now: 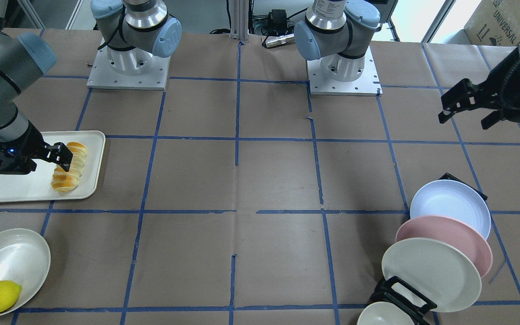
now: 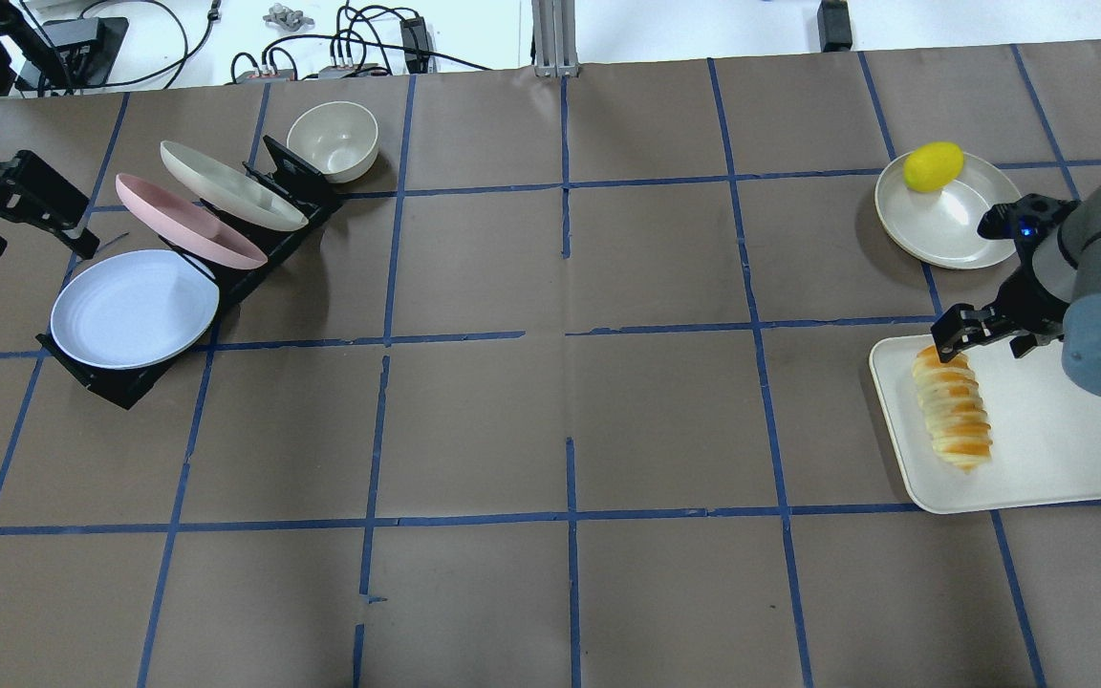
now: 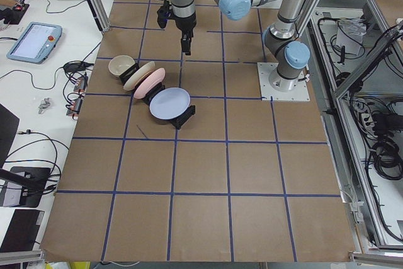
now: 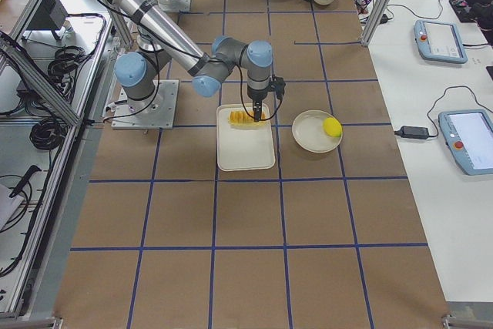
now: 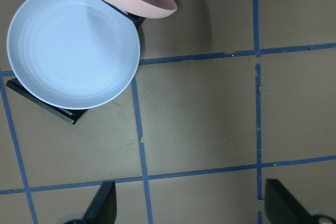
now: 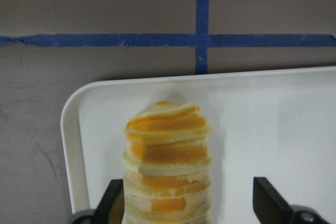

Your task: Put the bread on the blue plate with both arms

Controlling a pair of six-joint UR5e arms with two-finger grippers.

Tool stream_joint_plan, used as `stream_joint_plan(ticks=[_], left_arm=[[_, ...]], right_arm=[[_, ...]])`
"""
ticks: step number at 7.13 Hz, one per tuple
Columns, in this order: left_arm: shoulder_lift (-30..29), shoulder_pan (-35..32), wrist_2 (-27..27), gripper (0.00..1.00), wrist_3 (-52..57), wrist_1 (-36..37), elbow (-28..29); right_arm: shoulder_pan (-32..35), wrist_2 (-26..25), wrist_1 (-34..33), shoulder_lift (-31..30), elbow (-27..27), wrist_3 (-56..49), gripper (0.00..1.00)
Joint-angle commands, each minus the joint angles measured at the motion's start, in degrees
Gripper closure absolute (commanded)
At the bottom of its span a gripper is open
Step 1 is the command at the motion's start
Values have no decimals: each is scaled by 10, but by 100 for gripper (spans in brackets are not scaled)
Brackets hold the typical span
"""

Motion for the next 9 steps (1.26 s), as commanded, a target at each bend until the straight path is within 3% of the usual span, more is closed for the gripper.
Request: stream_joint_plan(ticks=[1,4,5,7,9], left_arm=[[-60,66,-2,0,105,48,4],[-214,103,-12,0,157,60,114],[-269,104,-24,0,158,59,158],[-350,104,-34,0,181,56,203],[-384,103,-70,1,177,60,205]], right_arm=[[-5,4,-7,13,17,-3,14],[-5,5,-15,13,30,-4,17],[-5,12,-16,13,31,-3,27],[-4,17,-12,13,33,-17,96],[-4,17,-15,12,45,-28,96]])
